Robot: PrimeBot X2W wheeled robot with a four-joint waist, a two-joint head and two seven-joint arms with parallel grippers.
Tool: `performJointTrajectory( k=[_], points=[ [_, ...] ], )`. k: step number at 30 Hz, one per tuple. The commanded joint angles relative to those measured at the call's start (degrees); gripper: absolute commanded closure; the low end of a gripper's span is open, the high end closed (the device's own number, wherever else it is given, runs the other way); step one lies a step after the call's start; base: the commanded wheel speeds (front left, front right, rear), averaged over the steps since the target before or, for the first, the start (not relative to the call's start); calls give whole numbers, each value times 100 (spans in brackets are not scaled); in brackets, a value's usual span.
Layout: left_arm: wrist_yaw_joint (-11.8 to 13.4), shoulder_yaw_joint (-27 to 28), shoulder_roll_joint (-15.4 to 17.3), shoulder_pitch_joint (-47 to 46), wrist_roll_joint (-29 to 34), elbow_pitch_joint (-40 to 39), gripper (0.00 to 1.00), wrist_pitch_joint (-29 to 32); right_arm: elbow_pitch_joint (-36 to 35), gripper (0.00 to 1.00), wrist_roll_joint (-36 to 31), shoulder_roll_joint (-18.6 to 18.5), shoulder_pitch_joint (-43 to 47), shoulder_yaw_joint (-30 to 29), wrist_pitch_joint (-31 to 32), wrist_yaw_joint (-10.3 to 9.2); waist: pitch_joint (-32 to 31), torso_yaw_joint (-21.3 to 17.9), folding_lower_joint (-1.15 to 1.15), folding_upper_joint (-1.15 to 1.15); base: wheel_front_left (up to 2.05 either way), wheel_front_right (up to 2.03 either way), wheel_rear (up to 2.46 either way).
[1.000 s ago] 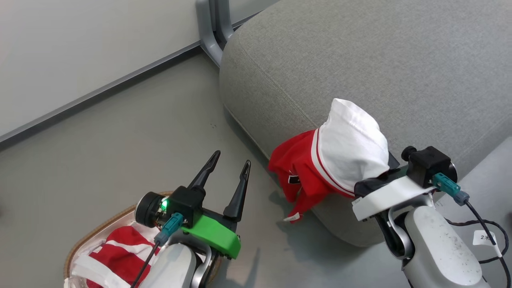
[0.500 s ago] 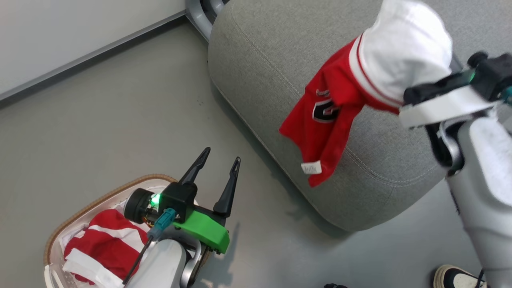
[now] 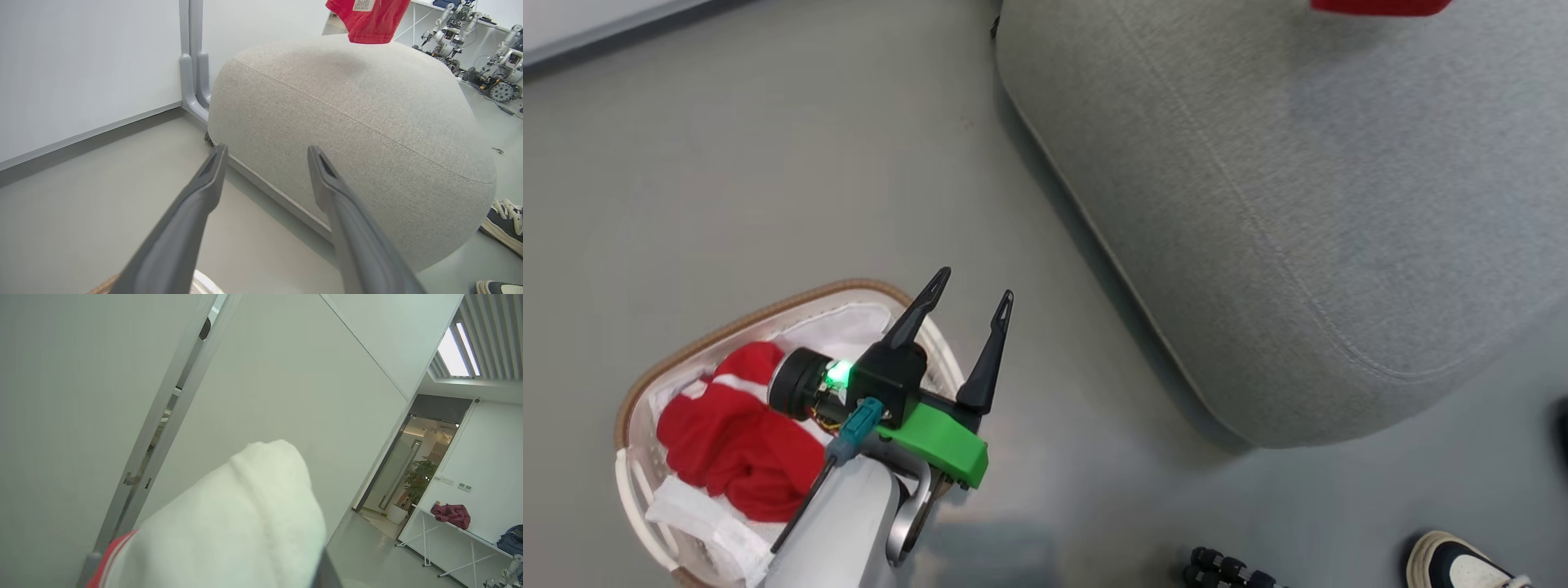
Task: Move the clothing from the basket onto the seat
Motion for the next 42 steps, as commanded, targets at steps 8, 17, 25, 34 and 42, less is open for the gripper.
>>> performJointTrajectory(
  k=[8, 17, 25, 34, 42],
  points=[
    [-12, -59, 77, -334, 47, -47, 0, 1, 134, 100, 61, 88, 80, -468, -2, -6, 799, 651, 0, -1, 0, 0, 0],
    [-12, -70, 167, -527, 165, -100, 0, 0, 893, 100, -266, 288, 512, -1504, -2, -6, 1297, 899, 0, -1, 0, 0, 0],
    [-12, 50, 164, -638, 244, -157, 0, 0, 2284, 100, -801, 372, 585, -2899, -2, -6, 1659, 1241, 0, -1, 0, 0, 0],
    [-11, 419, 106, -456, 287, -254, 0, 0, 2432, 0, -1350, 615, 1038, -3680, -2, -6, 1567, 1447, 0, -1, 0, 0, 0],
    [-11, 568, -35, -260, 192, -167, 0, 1, 1804, 0, -1210, 858, 2048, -3829, -1, -6, 984, 1486, 0, -1, 0, 0, 0]
  ],
)
